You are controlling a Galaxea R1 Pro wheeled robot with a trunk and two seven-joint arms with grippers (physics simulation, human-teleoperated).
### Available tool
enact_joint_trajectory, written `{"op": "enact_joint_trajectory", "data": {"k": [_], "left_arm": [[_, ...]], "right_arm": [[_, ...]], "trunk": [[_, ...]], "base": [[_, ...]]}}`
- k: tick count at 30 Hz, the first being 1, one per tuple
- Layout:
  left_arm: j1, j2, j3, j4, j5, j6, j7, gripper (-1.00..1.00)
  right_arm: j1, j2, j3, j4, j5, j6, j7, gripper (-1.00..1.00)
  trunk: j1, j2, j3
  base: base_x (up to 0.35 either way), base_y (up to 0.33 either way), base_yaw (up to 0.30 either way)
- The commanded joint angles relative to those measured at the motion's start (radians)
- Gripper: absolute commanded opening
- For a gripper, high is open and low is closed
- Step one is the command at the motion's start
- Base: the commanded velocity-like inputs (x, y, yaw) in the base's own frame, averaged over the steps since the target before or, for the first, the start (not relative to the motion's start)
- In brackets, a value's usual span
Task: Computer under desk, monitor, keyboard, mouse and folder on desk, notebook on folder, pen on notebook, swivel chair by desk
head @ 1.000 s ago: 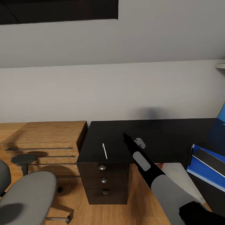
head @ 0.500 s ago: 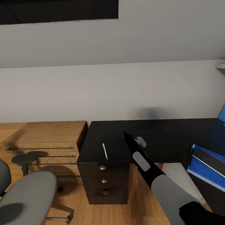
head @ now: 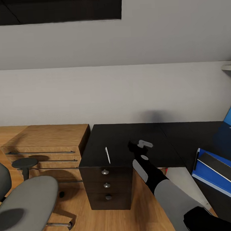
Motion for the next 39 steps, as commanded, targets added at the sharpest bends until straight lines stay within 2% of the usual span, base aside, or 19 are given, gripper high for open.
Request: {"op": "enact_joint_trajectory", "data": {"k": [1,4,8,10,13,15,16,17,22,23,25,29,36,39], "left_arm": [[-0.001,0.001,-0.008,0.000,0.010,-0.007,0.005,1.00],[-0.001,0.001,-0.008,0.000,0.010,-0.007,0.005,1.00],[-0.001,0.001,-0.008,0.000,0.010,-0.008,0.005,1.00],[-0.001,0.001,-0.008,0.000,0.010,-0.008,0.005,1.00],[-0.001,0.001,-0.008,0.000,0.008,-0.009,0.005,1.00],[-0.001,0.001,-0.008,0.000,0.008,-0.009,0.005,1.00],[-0.001,0.002,-0.008,0.000,0.008,-0.009,0.005,1.00],[-0.001,0.001,-0.008,0.000,0.007,-0.009,0.005,1.00],[-0.001,0.001,-0.008,0.000,0.006,-0.009,0.005,1.00],[-0.001,0.001,-0.008,0.000,0.006,-0.009,0.005,1.00],[-0.001,0.001,-0.008,0.000,0.006,-0.009,0.005,1.00],[-0.001,0.002,-0.008,0.000,0.006,-0.009,0.005,1.00],[-0.001,0.002,-0.008,0.000,0.006,-0.009,0.005,1.00],[-0.001,0.001,-0.008,0.000,0.006,-0.009,0.005,1.00]], "right_arm": [[-0.001,0.000,0.012,-0.004,0.012,0.032,-0.025,1.00],[-0.002,0.000,0.027,-0.033,0.053,0.132,-0.063,1.00],[-0.001,0.000,0.035,-0.093,0.074,0.213,-0.093,1.00],[-0.002,0.000,0.036,-0.107,0.062,0.229,-0.100,1.00],[-0.002,0.000,0.044,-0.127,0.012,0.261,-0.107,1.00],[-0.001,0.000,0.052,-0.133,0.000,0.279,-0.107,1.00],[-0.001,0.000,0.066,-0.137,-0.007,0.295,-0.107,1.00],[-0.001,0.000,0.112,-0.142,-0.017,0.313,-0.107,1.00],[0.000,0.000,0.171,-0.143,-0.020,0.320,-0.107,1.00],[0.000,0.000,0.202,-0.143,-0.022,0.321,-0.106,1.00],[0.000,0.000,0.231,-0.142,-0.023,0.321,-0.106,1.00],[0.000,0.000,0.270,-0.139,-0.024,0.322,-0.105,1.00],[0.000,0.000,0.287,-0.138,-0.024,0.322,-0.104,1.00],[0.000,0.000,0.306,-0.138,-0.024,0.321,-0.103,1.00]], "trunk": [[0.000,-0.001,-0.001],[0.000,-0.001,-0.001],[0.000,-0.001,-0.001],[0.000,-0.001,-0.001],[0.000,-0.001,-0.001],[0.000,-0.001,-0.001],[0.000,-0.001,-0.001],[0.000,-0.001,-0.001],[0.000,-0.001,-0.001],[0.000,-0.001,-0.001],[0.000,-0.001,-0.001],[0.000,-0.001,-0.001],[0.000,-0.001,-0.004],[0.000,-0.001,-0.004]], "base": [[0.000,0.000,0.000],[0.000,0.000,0.000],[0.000,0.000,0.000],[0.000,0.000,0.000],[0.000,0.000,0.000],[0.000,0.000,0.000],[0.000,0.000,0.000],[0.000,0.000,0.000],[0.000,0.000,0.036],[0.000,0.000,0.183],[0.000,0.000,0.213],[0.000,0.000,0.247],[0.000,0.000,0.266],[0.000,0.000,0.186]]}}
